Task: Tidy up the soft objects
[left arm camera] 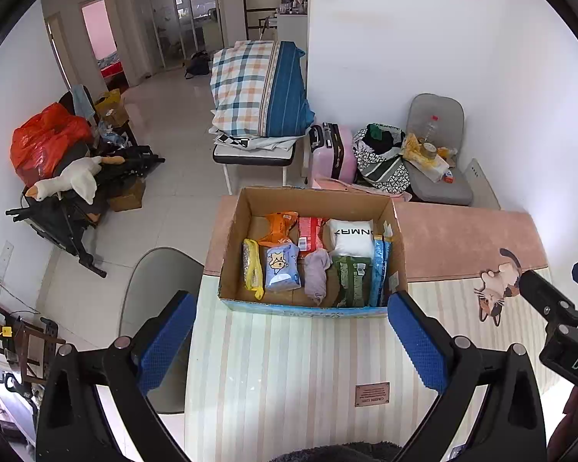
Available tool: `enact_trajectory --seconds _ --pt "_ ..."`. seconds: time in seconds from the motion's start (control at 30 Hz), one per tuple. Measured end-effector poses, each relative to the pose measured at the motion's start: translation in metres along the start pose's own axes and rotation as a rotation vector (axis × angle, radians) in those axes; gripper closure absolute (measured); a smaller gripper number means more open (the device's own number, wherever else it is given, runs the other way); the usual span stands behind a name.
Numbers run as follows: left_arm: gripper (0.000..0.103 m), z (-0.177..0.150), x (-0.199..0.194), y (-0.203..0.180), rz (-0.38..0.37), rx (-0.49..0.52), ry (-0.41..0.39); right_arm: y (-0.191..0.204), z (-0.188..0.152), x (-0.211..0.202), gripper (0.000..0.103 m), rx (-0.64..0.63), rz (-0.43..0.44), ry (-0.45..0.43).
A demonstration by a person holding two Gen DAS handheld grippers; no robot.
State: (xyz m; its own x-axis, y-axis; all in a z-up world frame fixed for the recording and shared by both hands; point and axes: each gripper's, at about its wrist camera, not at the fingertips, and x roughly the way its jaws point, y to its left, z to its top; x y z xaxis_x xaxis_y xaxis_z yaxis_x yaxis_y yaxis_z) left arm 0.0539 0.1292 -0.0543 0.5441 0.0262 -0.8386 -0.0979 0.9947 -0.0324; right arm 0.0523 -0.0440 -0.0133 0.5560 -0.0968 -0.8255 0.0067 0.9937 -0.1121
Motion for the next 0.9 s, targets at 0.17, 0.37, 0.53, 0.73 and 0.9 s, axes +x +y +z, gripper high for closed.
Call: enact_trajectory --seconds 0.17,0.37,0.53,0.73,0.9 --pt "0.001 0.0022 0.0011 -0.0001 0.005 0.004 -0.005 0.0012 -0.0017 0.0039 0.0 -0.001 -0.001 0.01" --pt "0.001 0.0033 0.0013 0.0 0.004 0.002 -0.007 0.0021 -0.0016 0.0048 0.0 0.0 0.002 0.014" --pt "0.001 0.0038 0.0016 -0.0006 0.004 0.005 -0.006 0.0027 -0.002 0.0065 0.0 -0.003 0.002 0.016" --pt "0.001 0.0045 0.0013 -0.0006 0.002 0.005 -0.008 0.003 -0.0022 0.0076 0.0 -0.002 0.002 0.016" --pt "0.001 0.005 0.0023 -0.0013 0.005 0.007 -0.012 0.0023 -0.002 0.0065 0.0 -0.002 0.003 0.013"
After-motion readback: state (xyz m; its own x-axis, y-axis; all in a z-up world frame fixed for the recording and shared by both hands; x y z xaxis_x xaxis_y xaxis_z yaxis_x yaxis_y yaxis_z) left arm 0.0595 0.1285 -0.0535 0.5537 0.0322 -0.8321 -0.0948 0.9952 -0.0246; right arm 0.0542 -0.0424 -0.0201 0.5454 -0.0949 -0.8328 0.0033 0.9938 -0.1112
